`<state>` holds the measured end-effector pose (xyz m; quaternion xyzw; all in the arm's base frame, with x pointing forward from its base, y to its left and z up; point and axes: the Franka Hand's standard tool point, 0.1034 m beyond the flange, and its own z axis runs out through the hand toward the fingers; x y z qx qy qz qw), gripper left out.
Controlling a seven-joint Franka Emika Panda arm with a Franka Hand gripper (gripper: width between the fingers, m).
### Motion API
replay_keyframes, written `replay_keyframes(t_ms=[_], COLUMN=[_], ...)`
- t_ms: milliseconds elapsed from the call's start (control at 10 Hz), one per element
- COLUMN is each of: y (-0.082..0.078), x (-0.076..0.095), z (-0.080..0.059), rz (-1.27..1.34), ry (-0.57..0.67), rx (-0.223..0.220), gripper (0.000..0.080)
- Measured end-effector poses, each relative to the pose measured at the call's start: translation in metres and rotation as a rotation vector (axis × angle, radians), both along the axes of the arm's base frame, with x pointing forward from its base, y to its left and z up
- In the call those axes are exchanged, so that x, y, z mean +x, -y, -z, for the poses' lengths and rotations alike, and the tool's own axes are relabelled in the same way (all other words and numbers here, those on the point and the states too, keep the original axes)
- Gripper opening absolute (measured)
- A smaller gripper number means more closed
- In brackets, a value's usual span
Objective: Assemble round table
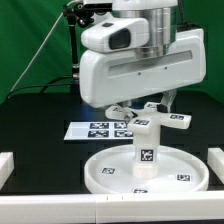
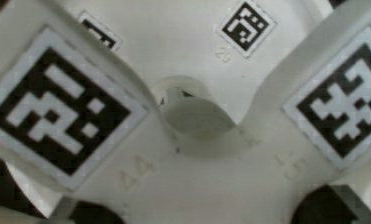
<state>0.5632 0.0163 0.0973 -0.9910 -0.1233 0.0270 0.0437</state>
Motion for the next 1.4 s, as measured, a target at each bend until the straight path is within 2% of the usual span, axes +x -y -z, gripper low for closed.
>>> replay_keyframes(t_ms=[300, 700, 1200, 1400], y=[-0.001, -0.006, -0.008, -0.011], x=[0.001, 0.003, 0.002, 0.002], z=[0.000, -0.001, 0.000, 0.000], rz=[0.299, 0.518, 1.107, 1.199], ry=[0.008, -0.003, -0.019, -0.028], rx=[-0.001, -0.004, 0.037, 0.042], gripper=[0.0449, 0.0449, 0.0449, 0.0449])
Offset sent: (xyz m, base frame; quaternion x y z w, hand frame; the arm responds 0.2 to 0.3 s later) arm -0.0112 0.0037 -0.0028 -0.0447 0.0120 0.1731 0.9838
